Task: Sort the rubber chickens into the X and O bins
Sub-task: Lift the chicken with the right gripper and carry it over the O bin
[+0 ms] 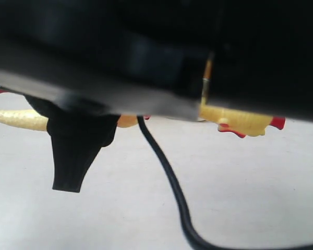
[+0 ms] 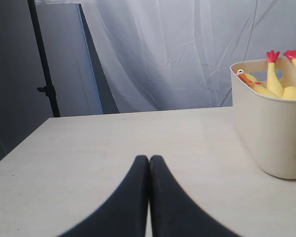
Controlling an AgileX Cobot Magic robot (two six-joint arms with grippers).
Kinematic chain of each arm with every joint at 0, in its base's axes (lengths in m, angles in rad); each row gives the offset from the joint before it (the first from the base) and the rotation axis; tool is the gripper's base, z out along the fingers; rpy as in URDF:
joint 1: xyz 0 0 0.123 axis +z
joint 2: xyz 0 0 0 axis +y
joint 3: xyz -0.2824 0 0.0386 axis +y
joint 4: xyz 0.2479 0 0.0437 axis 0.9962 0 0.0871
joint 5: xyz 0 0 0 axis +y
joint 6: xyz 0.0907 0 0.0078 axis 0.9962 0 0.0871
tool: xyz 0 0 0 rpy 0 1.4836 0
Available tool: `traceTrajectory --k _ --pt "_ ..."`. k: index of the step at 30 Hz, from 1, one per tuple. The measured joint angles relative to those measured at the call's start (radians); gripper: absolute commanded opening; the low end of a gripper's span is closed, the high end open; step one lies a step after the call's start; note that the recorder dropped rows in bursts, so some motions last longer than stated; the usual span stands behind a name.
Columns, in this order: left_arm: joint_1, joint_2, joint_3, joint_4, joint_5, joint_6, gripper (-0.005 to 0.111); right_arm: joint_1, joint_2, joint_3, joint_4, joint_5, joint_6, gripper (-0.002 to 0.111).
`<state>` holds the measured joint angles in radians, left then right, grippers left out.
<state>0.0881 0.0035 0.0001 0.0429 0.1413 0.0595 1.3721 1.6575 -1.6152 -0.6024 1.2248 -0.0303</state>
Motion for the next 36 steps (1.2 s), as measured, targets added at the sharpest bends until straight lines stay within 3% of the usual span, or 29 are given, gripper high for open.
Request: traceTrajectory --k 11,17,27,36 --pt "0.0 0.0 0.0 0.0 0.0 0.0 0.0 -0.004 0.002 0.008 0.0 -0.002 -0.059 -0.001" --pt "0.0 0.0 0.0 0.0 0.0 0.0 0.0 -0.082 0.061 0.12 -0.015 -0.006 -0.21 -0.001" --pt "0.0 0.0 0.0 0.0 0.0 0.0 0.0 -0.223 0.134 0.273 -0.465 -0.004 -0.282 -0.001" --pt "0.0 0.0 0.0 0.0 0.0 0.0 0.0 -0.229 0.045 0.274 -0.506 -0.014 -0.284 -0.001"
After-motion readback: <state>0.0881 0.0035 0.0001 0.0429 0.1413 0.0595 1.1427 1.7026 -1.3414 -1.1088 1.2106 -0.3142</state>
